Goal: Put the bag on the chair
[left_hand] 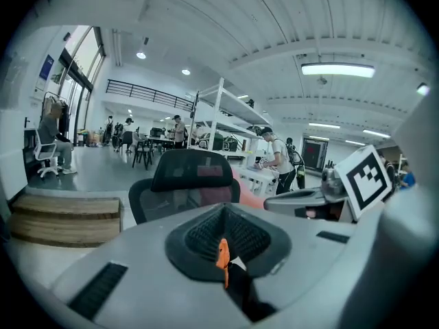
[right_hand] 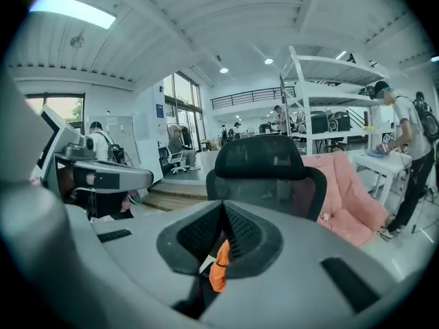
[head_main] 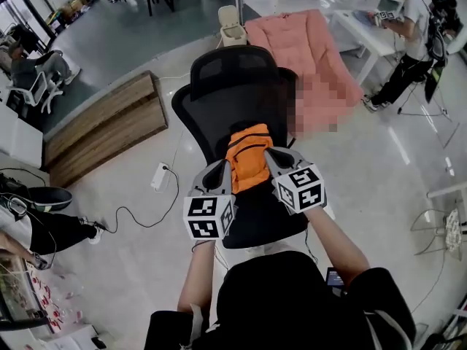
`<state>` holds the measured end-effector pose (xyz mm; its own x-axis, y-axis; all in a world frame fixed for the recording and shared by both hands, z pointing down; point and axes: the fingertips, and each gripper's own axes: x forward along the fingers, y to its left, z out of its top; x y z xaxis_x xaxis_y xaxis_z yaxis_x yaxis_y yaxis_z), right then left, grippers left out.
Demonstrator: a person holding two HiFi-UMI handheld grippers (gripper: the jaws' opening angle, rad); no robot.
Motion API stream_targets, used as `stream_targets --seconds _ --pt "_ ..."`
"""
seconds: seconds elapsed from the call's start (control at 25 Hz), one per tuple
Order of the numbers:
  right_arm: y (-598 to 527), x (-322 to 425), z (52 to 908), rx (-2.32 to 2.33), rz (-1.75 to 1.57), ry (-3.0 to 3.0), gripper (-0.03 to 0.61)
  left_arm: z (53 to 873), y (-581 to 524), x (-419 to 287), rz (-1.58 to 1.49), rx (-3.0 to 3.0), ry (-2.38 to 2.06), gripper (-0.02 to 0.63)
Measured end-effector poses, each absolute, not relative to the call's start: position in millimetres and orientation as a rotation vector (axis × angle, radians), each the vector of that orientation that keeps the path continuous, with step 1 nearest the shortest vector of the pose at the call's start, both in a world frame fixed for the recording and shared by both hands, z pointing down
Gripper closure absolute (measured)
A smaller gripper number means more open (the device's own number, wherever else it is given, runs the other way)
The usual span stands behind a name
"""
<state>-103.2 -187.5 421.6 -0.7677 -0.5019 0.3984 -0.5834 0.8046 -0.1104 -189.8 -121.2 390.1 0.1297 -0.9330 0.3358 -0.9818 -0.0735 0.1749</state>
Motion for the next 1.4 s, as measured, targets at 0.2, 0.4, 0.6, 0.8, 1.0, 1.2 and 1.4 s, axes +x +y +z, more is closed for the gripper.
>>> stream_targets --seconds 0.2,0.4,0.6,0.8,1.0,1.2,1.4 --pt "-170.0 -104.4 395.9 0.837 0.259 -2.693 0.577 363.6 -103.2 -184.9 0.139 2.116 -1.885 0.601" --pt "-151.1 -103.4 367.8 0.893 0.264 -2.745 0.577 341.8 -80.8 -185.1 0.109 2.161 -1.909 0.601" --pt "-131.2 -99.0 344.0 0.938 0.316 -2.793 0.577 330.2 -58.9 -183.0 0.058 2.172 -1.898 0.601" --pt "-112.0 -98.6 341.4 0.935 0.277 -2.795 0.577 327.8 -43.6 -176.0 0.017 2.192 -1.872 0.601" --pt "-99.7 -93.9 337.8 0.918 0.258 -2.796 0.577 321.2 -37.5 -168.0 -0.019 2.213 -1.85 0.601" --pt "-94.2 -87.0 329.7 0.91 0.237 -2.811 0.577 309.3 -33.3 -159.2 -0.057 2.24 -1.85 0.601" --pt "-87.0 -78.1 315.8 0.89 0.208 -2.838 0.577 292.4 -29.4 -148.7 -0.087 2.257 -1.867 0.601"
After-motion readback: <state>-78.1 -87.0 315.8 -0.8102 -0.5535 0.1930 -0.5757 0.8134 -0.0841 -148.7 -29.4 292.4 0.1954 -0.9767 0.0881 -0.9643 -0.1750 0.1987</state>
